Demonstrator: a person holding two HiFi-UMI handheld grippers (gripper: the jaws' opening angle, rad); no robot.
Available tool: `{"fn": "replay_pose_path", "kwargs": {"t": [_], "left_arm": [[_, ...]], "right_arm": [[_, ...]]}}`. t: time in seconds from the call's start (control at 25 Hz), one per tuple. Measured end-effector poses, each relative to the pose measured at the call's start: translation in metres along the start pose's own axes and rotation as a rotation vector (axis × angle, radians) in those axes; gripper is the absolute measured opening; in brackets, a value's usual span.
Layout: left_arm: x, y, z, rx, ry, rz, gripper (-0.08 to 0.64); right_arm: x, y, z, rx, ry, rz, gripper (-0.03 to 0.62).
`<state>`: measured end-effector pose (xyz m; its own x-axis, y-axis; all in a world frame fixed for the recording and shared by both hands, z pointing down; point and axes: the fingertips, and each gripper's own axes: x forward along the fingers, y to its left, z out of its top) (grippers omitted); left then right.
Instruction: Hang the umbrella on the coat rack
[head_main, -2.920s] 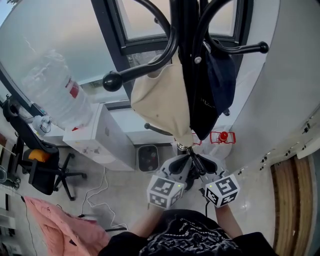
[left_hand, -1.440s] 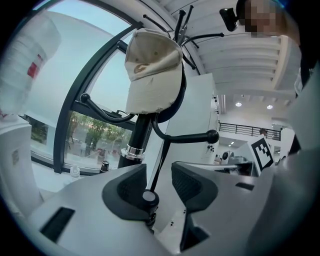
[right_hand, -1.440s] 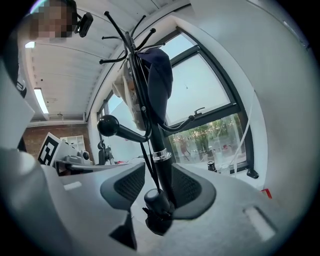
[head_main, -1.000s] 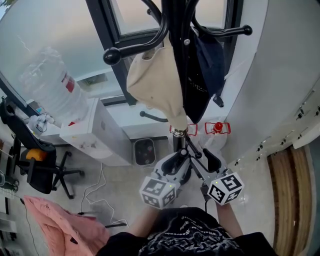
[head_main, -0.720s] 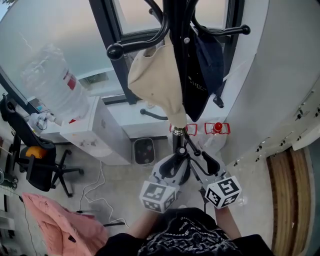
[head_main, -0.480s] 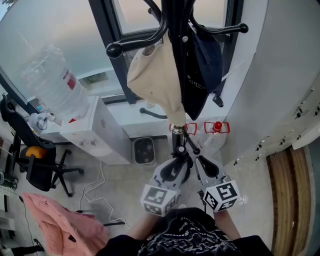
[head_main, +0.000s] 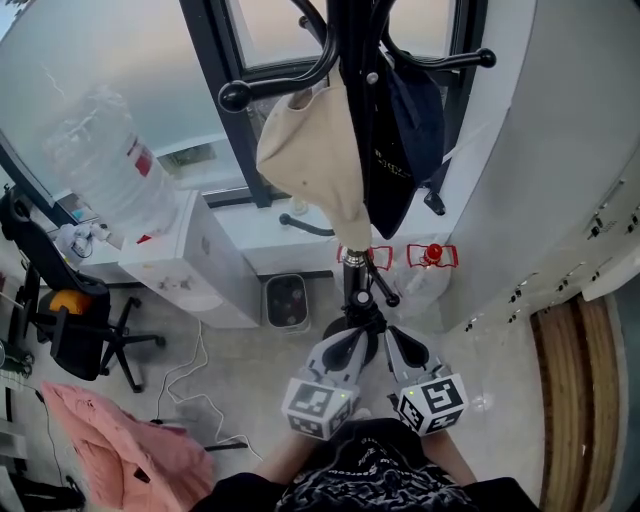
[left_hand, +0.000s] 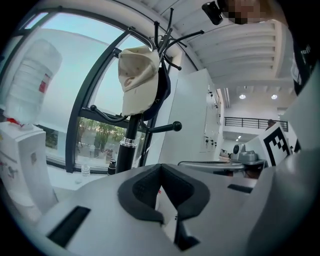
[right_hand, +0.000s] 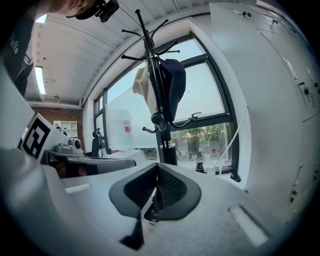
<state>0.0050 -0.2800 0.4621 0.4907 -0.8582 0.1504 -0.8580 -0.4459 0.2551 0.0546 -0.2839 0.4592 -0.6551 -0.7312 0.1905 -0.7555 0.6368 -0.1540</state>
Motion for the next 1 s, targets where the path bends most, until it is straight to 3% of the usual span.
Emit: {"fn": "replay_pose_path", "kwargs": {"t": [0.12, 1.0], "left_arm": [[-0.003, -0.001, -0.003, -0.037, 0.009, 0.000, 0.011], [-0.010, -0.005, -0.020, -0.039, 0.049, 0.009, 0.011]], "right_arm": [[-0.002, 0.004, -0.006, -0.004, 0.019, -0.001, 0.005], [-0.006, 0.018, -0.026, -0.016, 0.079, 0.006, 0.005]]}}
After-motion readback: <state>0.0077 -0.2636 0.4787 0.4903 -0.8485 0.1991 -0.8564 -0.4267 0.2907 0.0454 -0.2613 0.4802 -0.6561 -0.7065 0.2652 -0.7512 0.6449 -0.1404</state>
